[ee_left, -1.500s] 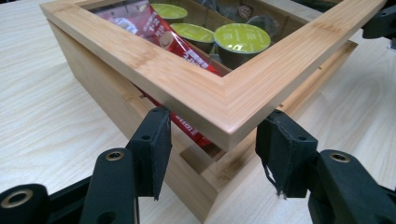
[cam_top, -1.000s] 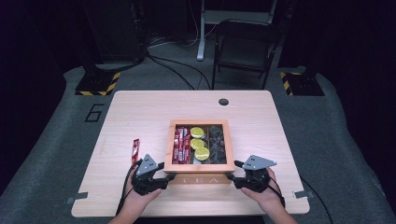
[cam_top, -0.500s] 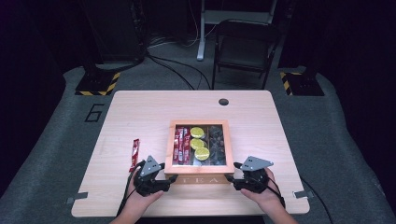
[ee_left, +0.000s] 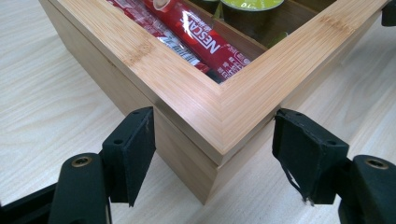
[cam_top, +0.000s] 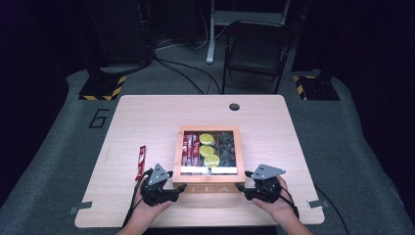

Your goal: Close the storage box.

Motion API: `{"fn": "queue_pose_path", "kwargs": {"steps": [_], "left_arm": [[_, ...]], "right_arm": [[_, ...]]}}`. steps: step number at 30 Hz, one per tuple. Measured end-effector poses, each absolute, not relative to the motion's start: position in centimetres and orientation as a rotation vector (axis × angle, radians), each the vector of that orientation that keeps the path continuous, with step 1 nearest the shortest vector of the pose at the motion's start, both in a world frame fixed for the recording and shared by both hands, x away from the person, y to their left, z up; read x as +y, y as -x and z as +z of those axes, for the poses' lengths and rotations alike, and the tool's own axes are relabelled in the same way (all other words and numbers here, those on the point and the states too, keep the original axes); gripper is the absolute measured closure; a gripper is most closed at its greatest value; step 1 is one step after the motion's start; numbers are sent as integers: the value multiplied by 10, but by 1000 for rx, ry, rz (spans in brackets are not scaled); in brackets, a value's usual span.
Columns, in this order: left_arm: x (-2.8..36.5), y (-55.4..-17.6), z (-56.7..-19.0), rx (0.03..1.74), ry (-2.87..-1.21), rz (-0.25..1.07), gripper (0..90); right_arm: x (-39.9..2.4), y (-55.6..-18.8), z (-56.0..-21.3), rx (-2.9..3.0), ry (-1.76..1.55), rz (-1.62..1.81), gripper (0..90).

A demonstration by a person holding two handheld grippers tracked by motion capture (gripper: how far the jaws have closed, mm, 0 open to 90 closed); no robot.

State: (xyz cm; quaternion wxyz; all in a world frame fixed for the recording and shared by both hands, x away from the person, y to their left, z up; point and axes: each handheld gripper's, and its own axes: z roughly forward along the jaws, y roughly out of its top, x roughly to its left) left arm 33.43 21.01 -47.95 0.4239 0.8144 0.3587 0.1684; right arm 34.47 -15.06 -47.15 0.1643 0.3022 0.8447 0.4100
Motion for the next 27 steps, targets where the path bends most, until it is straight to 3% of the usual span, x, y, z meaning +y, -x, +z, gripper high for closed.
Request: {"fn": "queue_pose_path", "kwargs": {"steps": [5,19,27], "left_arm": [[211,-335,-478,898,-2037,409,247],[216,-335,-472,903,-1992,393,248],[227,-337,-458,896,-1950,353,331]], "right_arm": [[-153,-346,-471,2426,-862,1191,396],[-156,-345,-461,2379,-848,1268,378],[-163,-342,-447,2324,-846,1304,382]]}}
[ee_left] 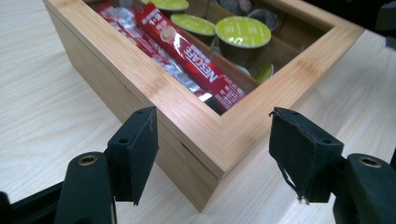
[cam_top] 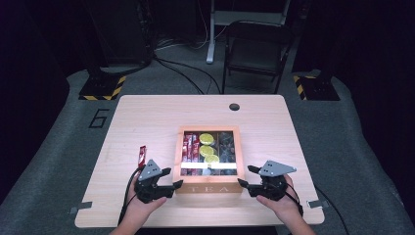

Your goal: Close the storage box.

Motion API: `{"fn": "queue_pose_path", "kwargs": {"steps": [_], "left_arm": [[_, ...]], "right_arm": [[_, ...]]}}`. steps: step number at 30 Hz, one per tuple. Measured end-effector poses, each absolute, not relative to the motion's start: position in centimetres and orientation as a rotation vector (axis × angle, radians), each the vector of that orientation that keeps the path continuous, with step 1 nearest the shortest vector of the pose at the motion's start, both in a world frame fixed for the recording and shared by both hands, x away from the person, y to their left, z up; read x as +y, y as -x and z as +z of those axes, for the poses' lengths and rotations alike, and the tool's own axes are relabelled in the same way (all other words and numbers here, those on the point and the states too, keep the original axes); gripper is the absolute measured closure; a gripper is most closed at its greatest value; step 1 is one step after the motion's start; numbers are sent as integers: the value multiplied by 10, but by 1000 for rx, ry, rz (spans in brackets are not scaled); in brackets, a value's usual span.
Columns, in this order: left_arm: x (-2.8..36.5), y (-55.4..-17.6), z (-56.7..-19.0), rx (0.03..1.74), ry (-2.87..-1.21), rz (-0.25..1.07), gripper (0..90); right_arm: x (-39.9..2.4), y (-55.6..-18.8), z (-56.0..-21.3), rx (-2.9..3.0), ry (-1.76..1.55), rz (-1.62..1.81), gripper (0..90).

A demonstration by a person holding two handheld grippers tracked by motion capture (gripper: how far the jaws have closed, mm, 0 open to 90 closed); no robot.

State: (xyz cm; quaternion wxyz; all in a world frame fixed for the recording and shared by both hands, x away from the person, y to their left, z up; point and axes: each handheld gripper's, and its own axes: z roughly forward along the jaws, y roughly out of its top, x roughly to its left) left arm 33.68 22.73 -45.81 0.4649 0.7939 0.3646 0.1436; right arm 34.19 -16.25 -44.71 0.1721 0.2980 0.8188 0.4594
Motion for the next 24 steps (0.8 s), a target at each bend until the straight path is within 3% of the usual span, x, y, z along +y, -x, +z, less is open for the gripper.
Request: {"fn": "queue_pose_path", "kwargs": {"steps": [24], "left_arm": [[274,-369,-474,1075,-1902,464,353]], "right_arm": [[-198,-372,-473,2194,-1094,1208,396]]}}
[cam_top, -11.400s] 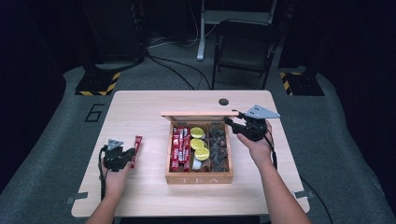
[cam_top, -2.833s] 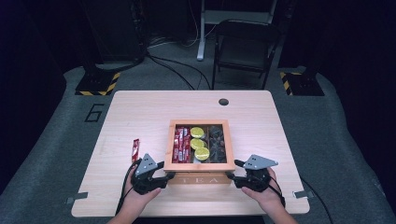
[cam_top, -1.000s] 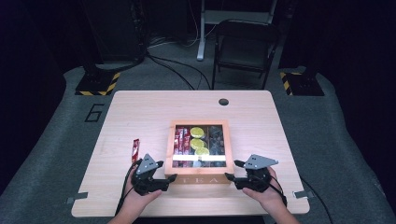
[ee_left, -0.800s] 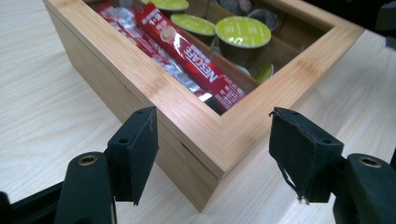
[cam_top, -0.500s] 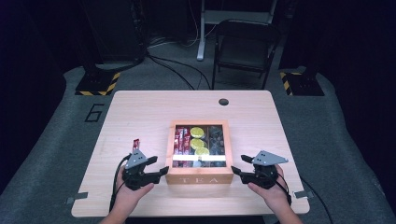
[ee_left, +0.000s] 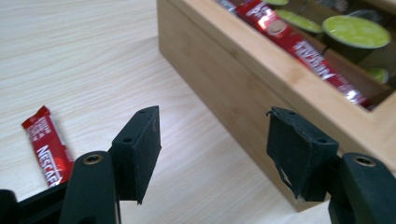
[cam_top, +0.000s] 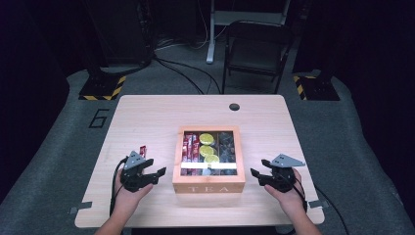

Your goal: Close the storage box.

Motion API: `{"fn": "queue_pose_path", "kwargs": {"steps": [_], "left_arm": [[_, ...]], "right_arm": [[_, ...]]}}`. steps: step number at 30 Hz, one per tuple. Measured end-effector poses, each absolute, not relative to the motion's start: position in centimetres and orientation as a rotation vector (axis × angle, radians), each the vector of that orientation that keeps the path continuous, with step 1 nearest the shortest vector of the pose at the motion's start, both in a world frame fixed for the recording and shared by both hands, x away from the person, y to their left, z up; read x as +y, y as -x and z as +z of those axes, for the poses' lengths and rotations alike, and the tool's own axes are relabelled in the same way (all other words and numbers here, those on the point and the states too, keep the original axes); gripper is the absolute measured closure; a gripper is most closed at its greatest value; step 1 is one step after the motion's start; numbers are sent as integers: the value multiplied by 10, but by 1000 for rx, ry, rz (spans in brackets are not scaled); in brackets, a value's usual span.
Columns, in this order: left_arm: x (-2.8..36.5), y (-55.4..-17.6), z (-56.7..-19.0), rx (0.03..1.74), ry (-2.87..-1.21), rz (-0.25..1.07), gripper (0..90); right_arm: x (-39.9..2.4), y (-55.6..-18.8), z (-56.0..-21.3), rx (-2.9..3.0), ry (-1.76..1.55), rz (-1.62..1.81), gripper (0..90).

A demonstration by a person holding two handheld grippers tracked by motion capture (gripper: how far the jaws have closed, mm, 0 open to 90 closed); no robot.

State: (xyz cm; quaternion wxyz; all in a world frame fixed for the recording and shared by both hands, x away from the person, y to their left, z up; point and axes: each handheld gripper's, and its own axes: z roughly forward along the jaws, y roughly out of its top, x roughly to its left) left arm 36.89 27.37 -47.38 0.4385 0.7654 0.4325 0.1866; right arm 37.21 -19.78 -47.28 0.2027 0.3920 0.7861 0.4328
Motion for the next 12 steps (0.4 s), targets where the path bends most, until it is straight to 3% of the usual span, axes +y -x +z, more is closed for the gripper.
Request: {"fn": "queue_pose_path", "kwargs": {"steps": [12], "left_arm": [[285,-375,-476,1163,-1878,531,326]], "right_arm": [[-204,-379,-479,2183,-1163,1199,396]]}}
